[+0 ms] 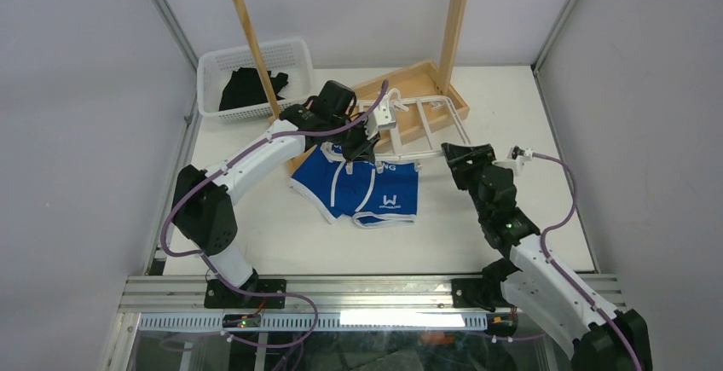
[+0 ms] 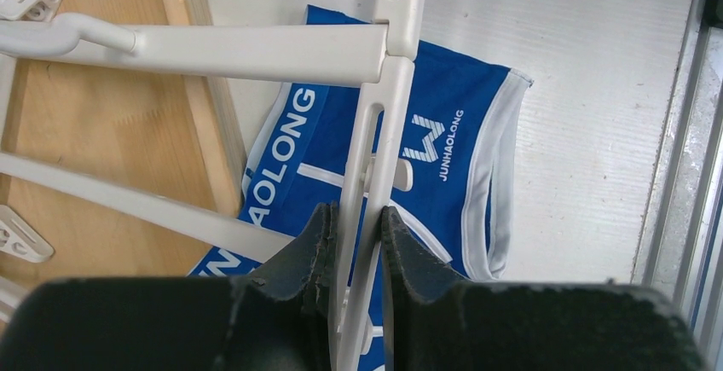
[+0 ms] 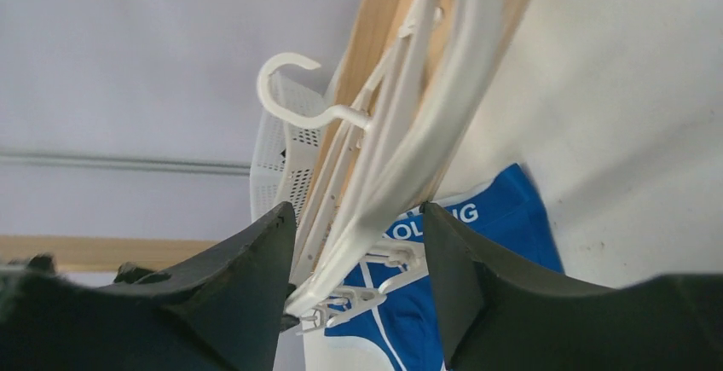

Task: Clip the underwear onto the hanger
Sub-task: Open the clamp at the hanger.

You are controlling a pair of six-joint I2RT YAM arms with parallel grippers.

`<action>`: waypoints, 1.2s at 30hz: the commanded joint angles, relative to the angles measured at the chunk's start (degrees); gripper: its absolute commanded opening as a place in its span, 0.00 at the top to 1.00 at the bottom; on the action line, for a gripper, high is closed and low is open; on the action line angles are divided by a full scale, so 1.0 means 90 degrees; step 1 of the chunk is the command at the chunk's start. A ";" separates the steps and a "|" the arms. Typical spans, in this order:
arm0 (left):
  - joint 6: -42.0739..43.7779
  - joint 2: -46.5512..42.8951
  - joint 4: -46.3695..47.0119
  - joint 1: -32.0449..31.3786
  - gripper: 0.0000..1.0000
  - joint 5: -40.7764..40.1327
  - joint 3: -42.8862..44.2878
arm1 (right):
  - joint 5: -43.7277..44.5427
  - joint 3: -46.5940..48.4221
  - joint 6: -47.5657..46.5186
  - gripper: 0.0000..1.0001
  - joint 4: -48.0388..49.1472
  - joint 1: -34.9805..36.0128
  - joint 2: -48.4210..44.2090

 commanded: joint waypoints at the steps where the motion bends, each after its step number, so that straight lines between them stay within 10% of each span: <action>1: 0.0132 -0.0372 0.0481 0.0275 1.00 -0.0458 0.0082 | 0.0459 0.0303 0.1642 0.40 0.0091 -0.0004 0.0514; 11: 0.0217 -0.0450 0.0481 0.0275 1.00 -0.0577 -0.0038 | 0.0614 0.0233 0.1053 0.50 0.1702 -0.0203 0.1494; 17: 0.0200 -0.0501 0.0513 0.0277 0.67 -0.0528 -0.0068 | -0.0357 -0.0046 0.1161 0.54 0.3300 -0.0373 0.2271; 27: -0.0297 -0.0126 0.0686 0.0135 0.34 -0.0029 0.0578 | -0.0758 0.0098 0.0853 0.54 0.3020 -0.0375 0.2005; 36: -0.0408 0.0180 0.0977 -0.0345 0.29 -0.0239 0.0626 | -0.0789 -0.0043 0.1002 0.56 0.2907 -0.0372 0.1836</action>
